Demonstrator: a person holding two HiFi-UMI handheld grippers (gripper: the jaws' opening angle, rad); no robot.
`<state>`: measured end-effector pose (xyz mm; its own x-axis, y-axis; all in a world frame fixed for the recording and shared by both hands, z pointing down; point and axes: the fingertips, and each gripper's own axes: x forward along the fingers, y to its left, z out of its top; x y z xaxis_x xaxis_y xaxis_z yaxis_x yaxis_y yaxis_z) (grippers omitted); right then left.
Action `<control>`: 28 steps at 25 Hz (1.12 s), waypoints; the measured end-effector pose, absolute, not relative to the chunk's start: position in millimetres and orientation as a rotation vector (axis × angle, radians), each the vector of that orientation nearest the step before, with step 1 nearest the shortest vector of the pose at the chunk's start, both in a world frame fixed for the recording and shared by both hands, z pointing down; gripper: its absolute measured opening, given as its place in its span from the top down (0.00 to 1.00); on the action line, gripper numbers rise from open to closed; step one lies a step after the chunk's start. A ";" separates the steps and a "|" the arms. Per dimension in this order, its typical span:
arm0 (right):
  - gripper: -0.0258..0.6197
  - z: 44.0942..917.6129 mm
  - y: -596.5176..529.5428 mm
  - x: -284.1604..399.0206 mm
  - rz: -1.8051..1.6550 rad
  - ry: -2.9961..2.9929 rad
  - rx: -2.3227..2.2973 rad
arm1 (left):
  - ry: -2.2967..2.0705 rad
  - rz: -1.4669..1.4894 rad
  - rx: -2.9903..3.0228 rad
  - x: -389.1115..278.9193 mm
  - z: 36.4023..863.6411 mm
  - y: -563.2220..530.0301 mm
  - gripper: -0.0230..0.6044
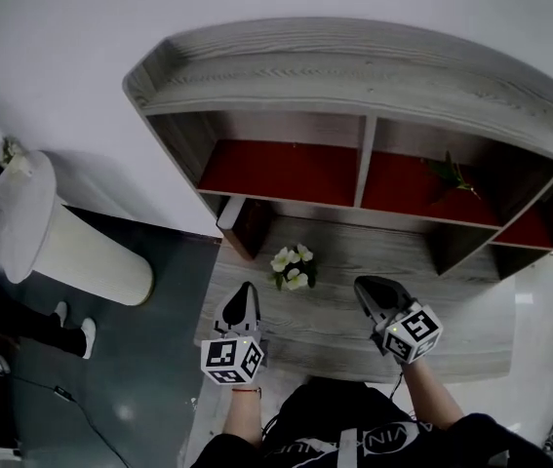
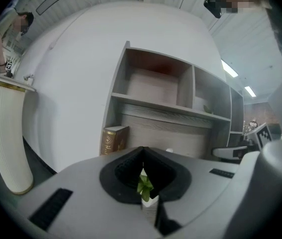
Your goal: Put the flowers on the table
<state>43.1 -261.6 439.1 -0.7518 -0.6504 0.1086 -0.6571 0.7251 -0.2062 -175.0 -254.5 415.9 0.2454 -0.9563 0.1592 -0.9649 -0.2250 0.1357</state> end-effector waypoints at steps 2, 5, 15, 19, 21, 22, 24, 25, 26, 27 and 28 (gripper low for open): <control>0.95 432.0 -264.4 43.2 0.363 -2.900 1.108 | -1.825 0.056 2.310 -178.0 410.5 -254.7 0.96; 0.95 423.1 -269.2 42.6 0.348 -2.907 1.110 | -1.847 0.042 2.315 -183.0 401.5 -256.6 0.96; 0.95 403.2 -276.2 38.4 0.298 -2.944 1.116 | -1.906 0.013 2.304 -200.0 383.7 -252.3 0.96; 0.95 396.0 -279.4 36.0 0.273 -2.956 1.120 | -1.917 0.004 2.317 -203.9 376.7 -255.3 0.96; 0.95 392.5 -280.3 36.1 0.262 -2.960 1.125 | -1.920 -0.002 2.325 -204.6 373.0 -256.8 0.96; 0.95 390.6 -280.7 36.3 0.256 -2.961 1.128 | -1.920 -0.007 2.327 -205.0 371.6 -257.3 0.96; 0.95 387.6 -281.5 36.4 0.245 -2.962 1.133 | -1.921 -0.017 2.329 -205.8 370.0 -258.3 0.96; 0.95 386.4 -281.9 36.7 0.239 -2.961 1.137 | -1.920 -0.020 2.331 -205.8 369.5 -258.8 0.96; 0.95 385.4 -282.3 37.2 0.234 -2.960 1.140 | -1.918 -0.022 2.334 -205.6 368.9 -259.4 0.96; 0.95 384.3 -282.6 37.7 0.229 -2.959 1.144 | -1.918 -0.024 2.338 -205.2 368.1 -259.9 0.96; 0.95 383.3 -283.0 38.1 0.226 -2.958 1.147 | -1.917 -0.026 2.341 -204.9 367.0 -260.4 0.96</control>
